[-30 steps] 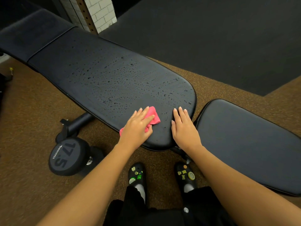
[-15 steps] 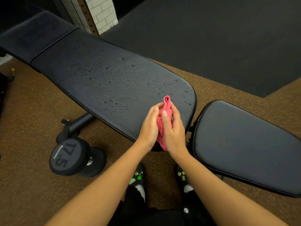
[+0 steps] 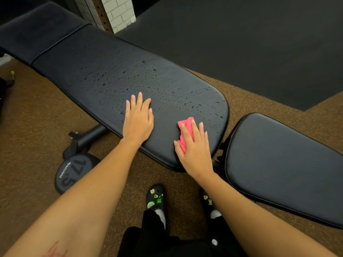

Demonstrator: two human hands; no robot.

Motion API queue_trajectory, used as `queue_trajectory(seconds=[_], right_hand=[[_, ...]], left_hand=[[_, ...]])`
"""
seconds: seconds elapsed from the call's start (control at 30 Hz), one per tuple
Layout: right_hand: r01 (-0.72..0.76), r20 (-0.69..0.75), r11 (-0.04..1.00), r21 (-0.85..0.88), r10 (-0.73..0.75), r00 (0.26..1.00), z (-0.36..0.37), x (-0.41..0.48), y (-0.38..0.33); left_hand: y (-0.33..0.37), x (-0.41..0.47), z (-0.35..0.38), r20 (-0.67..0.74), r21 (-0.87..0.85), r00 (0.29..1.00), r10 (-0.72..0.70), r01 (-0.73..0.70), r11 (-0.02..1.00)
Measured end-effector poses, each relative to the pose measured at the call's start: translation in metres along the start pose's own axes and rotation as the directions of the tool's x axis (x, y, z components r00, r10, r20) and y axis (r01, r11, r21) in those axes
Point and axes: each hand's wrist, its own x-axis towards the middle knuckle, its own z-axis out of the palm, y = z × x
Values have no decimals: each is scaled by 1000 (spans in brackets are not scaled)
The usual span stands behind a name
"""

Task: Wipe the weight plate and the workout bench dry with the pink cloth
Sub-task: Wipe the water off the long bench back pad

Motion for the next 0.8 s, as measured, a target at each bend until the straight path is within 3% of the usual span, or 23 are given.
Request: queue_trajectory(seconds=[0.2, 0.4, 0.63, 0.8], right_hand=[[-42, -10, 998, 44, 43, 999, 4, 15, -13], [120, 33, 993, -7, -120, 992, 13, -28, -40], [176, 83, 984, -41, -172, 981, 16, 30, -45], [191, 59, 979, -66, -188, 980, 15, 3, -39]], left_hand=[[2, -3, 4, -27, 38, 1000, 9, -8, 999], [3, -5, 3, -56, 27, 998, 33, -31, 999], [3, -7, 1, -58, 43, 997, 42, -39, 998], [2, -6, 3, -54, 59, 998, 43, -40, 997]])
